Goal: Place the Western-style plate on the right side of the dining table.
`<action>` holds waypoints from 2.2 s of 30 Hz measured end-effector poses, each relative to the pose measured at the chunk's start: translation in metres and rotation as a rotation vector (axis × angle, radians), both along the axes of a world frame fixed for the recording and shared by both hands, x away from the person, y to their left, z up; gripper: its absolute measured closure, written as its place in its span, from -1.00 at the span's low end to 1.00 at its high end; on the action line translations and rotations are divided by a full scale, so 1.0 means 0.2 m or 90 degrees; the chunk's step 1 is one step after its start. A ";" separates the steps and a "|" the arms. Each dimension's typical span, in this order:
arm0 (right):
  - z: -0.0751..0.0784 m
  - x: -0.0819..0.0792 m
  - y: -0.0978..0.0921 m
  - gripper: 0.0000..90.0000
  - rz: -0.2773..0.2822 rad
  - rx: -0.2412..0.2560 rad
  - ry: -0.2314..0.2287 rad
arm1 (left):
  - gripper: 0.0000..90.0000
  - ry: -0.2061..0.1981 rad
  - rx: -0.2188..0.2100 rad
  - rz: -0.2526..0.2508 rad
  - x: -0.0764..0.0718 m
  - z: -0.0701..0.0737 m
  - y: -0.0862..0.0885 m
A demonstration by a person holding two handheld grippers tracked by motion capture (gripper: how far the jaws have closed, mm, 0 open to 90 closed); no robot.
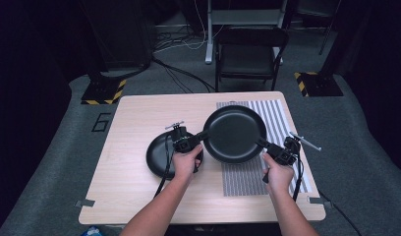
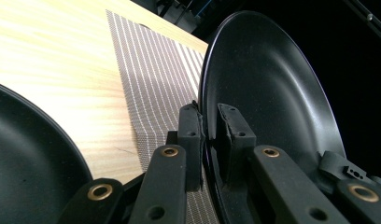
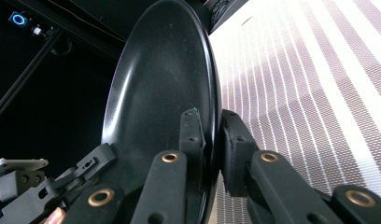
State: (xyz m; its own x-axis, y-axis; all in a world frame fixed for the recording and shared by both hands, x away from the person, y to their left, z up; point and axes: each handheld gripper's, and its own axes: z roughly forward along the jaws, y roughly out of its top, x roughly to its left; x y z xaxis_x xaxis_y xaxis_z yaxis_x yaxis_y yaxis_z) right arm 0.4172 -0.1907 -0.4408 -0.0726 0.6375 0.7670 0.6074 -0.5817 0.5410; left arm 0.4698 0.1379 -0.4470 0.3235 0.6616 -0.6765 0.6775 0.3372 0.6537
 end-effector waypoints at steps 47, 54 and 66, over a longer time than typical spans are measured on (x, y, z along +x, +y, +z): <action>-0.16 0.00 -0.34 0.80 -0.048 -0.017 0.027 | 0.79 0.042 0.004 -0.049 0.12 -0.19 -0.37; -0.22 0.00 -0.36 0.79 -0.052 -0.015 0.034 | 0.79 0.049 0.015 -0.049 0.13 -0.23 -0.39; -0.33 0.05 -0.37 0.79 -0.057 -0.001 0.057 | 0.78 0.076 0.035 -0.044 0.15 -0.32 -0.40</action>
State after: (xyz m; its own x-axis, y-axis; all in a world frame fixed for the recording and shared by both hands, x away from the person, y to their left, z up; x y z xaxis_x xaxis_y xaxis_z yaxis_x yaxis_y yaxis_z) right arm 0.4276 -0.2641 -0.5073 0.0533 0.6393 0.7671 0.5987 -0.6353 0.4878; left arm 0.5004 0.0574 -0.5110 0.2894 0.6778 -0.6759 0.7717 0.2526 0.5837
